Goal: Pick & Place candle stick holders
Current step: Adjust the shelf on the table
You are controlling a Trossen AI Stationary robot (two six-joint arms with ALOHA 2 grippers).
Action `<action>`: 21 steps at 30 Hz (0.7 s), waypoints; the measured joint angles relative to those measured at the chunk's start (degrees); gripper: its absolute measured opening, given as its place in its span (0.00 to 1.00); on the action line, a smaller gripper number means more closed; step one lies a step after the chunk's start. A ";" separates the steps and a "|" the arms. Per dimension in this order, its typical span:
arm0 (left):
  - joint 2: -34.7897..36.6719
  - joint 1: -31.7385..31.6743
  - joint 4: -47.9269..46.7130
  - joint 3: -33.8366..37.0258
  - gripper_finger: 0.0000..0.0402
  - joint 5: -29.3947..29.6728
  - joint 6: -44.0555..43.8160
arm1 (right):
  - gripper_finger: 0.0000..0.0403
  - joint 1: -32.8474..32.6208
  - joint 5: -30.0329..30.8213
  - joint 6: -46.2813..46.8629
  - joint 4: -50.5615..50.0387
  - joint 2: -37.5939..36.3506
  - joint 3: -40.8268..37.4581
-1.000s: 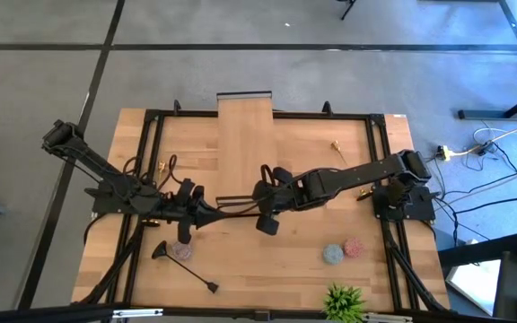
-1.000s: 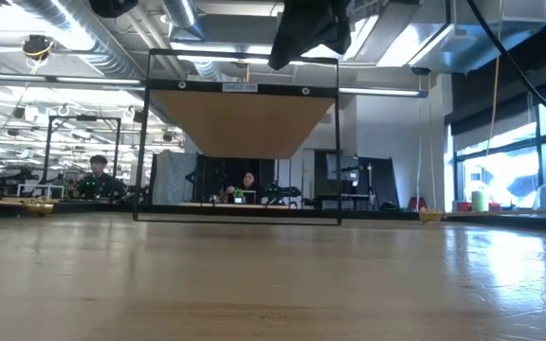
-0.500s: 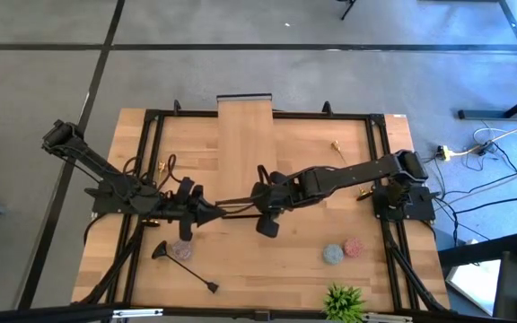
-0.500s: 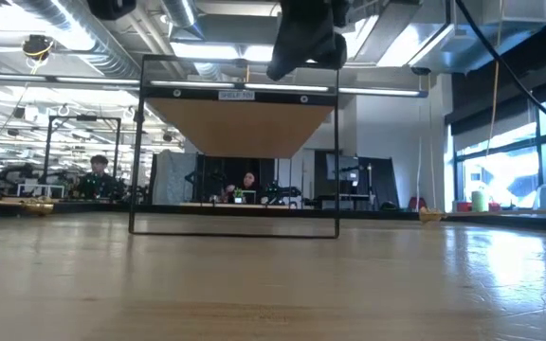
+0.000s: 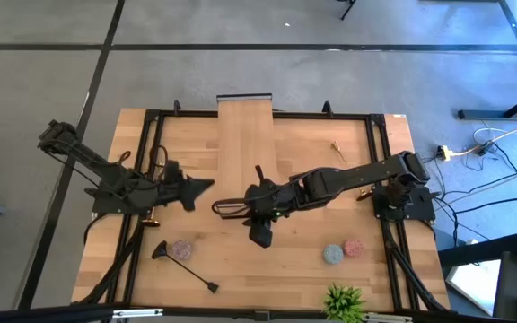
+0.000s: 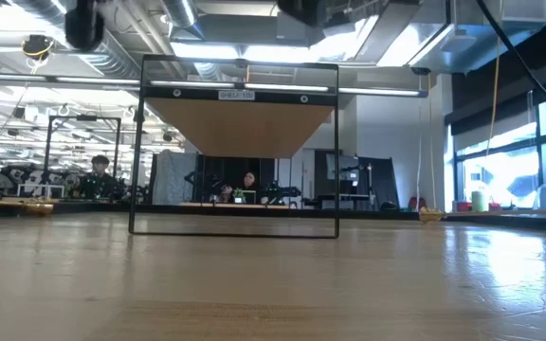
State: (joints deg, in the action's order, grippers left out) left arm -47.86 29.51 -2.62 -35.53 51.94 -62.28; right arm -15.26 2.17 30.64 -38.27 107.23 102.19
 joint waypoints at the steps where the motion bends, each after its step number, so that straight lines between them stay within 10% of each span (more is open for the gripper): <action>1: 1.22 -0.66 -3.67 0.00 0.01 1.13 -2.53 | 0.35 -0.10 0.61 -0.01 0.20 -0.17 1.20; 10: 6.82 -12.45 -32.63 -0.02 0.00 -4.05 -21.01 | 0.38 -0.65 7.39 0.43 -10.21 -0.32 10.84; 21: 1.78 -34.57 -30.95 0.52 0.00 -25.06 -12.65 | 0.12 -1.06 16.11 13.17 -37.99 -0.63 13.77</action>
State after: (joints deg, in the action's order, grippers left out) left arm -46.09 -5.06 -33.57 -35.00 26.88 -74.93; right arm -16.32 18.28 43.81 -76.25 106.61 115.96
